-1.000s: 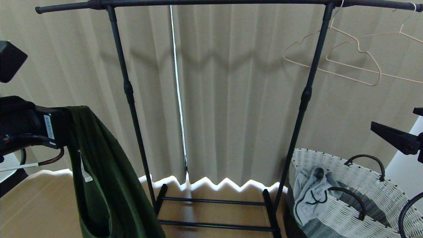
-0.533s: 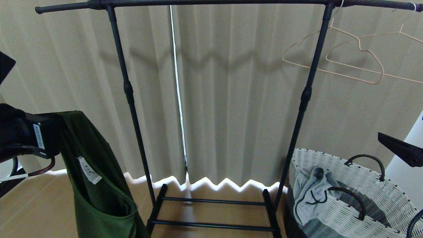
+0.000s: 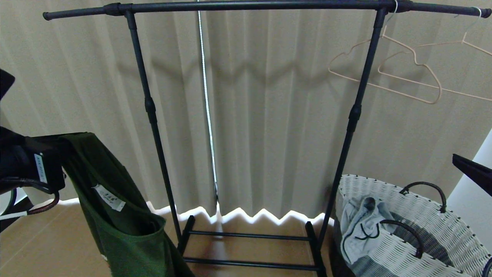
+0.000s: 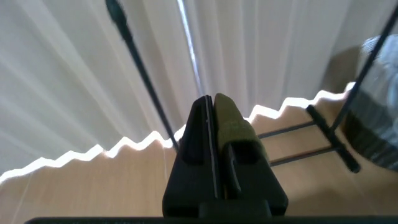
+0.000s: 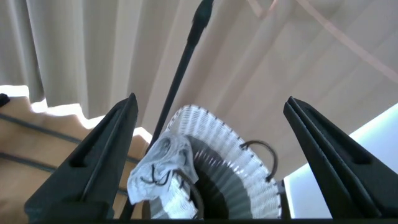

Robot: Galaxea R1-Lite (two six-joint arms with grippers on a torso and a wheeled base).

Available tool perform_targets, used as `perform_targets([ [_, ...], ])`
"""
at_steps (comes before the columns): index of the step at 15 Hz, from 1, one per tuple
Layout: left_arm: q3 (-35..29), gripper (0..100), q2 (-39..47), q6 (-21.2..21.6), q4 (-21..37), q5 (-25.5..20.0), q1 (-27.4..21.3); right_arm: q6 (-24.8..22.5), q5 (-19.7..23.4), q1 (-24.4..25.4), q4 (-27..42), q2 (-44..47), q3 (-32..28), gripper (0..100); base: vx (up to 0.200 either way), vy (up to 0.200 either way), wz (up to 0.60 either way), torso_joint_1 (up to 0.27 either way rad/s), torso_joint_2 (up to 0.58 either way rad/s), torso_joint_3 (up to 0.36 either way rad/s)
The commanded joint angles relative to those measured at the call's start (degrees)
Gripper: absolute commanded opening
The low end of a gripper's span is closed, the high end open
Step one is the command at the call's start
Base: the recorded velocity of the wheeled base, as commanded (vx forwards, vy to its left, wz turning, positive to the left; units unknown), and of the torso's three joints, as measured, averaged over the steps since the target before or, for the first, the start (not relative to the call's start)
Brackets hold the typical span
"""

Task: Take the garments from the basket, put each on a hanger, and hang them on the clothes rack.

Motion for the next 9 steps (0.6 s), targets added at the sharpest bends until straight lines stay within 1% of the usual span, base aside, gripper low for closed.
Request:
perform_targets([
  [1, 2.3, 0, 0.3, 0.2, -3.0, -0.5, -0.2, -0.1, 0.0, 0.0, 0.0, -0.1, -0.3, 100, 0.000, 0.000, 0.00, 0.095, -0.33, -0.246],
  [2, 3.1, 0, 0.3, 0.1, -4.4, -0.5, -0.2, -0.1, 0.0, 0.0, 0.0, -0.1, -0.3, 100, 0.000, 0.000, 0.00, 0.100, -0.09, -0.261],
  [3, 6.2, 0, 0.0, 0.8, -9.7, -0.6, 0.0, -0.1, 0.0, 0.0, 0.0, 0.0, -0.3, 100, 0.000, 0.000, 0.00, 0.036, -0.27, -0.286],
  [4, 7.9, 0, 0.0, 3.1, -12.6, -0.6, 0.3, -0.1, 0.0, 0.0, 0.0, 0.1, -0.3, 100, 0.000, 0.000, 0.00, 0.090, -0.53, -0.305],
  [5, 9.0, 0, 0.1, 5.2, -14.2, -0.6, 0.4, -0.1, 0.0, 0.0, 0.0, 0.2, -0.2, 100, 0.000, 0.000, 0.00, 0.110, -0.59, -0.286],
  [9, 8.8, 0, -0.3, 6.0, -14.7, -1.0, 1.1, 0.0, 0.1, 0.0, 0.0, 1.0, -0.3, 100, 0.000, 0.000, 0.00, 0.212, -0.50, -0.288],
])
